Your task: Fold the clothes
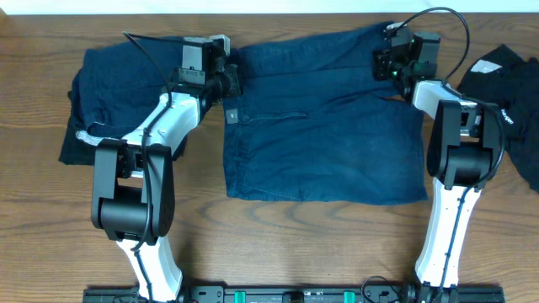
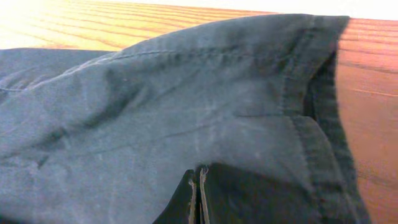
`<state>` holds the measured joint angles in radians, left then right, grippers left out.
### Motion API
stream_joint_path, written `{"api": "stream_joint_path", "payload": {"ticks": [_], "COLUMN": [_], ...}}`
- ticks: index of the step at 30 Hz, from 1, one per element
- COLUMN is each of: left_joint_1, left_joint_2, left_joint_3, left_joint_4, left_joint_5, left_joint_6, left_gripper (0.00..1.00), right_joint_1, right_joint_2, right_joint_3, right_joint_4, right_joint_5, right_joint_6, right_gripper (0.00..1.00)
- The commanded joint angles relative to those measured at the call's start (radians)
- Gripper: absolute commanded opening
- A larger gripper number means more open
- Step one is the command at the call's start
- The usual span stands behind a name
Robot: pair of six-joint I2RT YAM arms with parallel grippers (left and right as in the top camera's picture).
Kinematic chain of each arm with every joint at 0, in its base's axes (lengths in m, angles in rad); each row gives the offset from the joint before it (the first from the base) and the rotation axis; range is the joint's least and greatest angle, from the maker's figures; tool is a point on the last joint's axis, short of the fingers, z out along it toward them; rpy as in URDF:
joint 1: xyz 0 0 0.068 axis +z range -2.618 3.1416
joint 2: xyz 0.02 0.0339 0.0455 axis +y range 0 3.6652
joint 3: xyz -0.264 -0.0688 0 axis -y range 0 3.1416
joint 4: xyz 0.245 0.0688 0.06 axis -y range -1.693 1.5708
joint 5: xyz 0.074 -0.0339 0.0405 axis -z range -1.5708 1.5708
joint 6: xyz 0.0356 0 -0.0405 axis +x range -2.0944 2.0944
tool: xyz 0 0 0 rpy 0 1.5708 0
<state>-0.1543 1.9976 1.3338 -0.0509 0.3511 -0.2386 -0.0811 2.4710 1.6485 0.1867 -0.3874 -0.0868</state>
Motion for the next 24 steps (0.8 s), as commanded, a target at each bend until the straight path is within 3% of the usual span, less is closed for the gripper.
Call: {"api": "stream_joint_path", "payload": {"ticks": [1, 10, 15, 20, 22, 24], "left_joint_1": [0.005, 0.007, 0.007, 0.007, 0.007, 0.006], "left_joint_2": [0.003, 0.003, -0.031, -0.224, -0.319, -0.423], "left_joint_3": [-0.003, -0.003, -0.003, -0.003, -0.003, -0.003], "left_joint_4": [-0.019, -0.031, -0.042, -0.16, -0.221, -0.298], "left_joint_5": [-0.032, -0.054, -0.076, -0.081, -0.092, -0.114], "left_joint_6": [0.046, 0.067, 0.067, 0.066, 0.065, 0.055], "left_gripper": [0.15, 0.14, 0.1, 0.11, 0.27, 0.44], "right_joint_1": [-0.057, -0.101, -0.095, -0.095, -0.095, -0.095], "right_joint_2": [0.024, -0.022, -0.083, -0.301, -0.406, -0.5], "right_joint_3": [-0.023, -0.007, 0.043, 0.055, 0.055, 0.055], "right_joint_4": [-0.05, -0.099, -0.164, -0.395, -0.526, -0.654], "right_joint_5": [0.111, 0.035, 0.031, 0.032, 0.04, 0.045], "right_joint_6": [0.053, 0.026, 0.026, 0.03, 0.053, 0.095], "right_gripper": [0.02, 0.08, 0.18, 0.71, 0.87, 0.94]}}
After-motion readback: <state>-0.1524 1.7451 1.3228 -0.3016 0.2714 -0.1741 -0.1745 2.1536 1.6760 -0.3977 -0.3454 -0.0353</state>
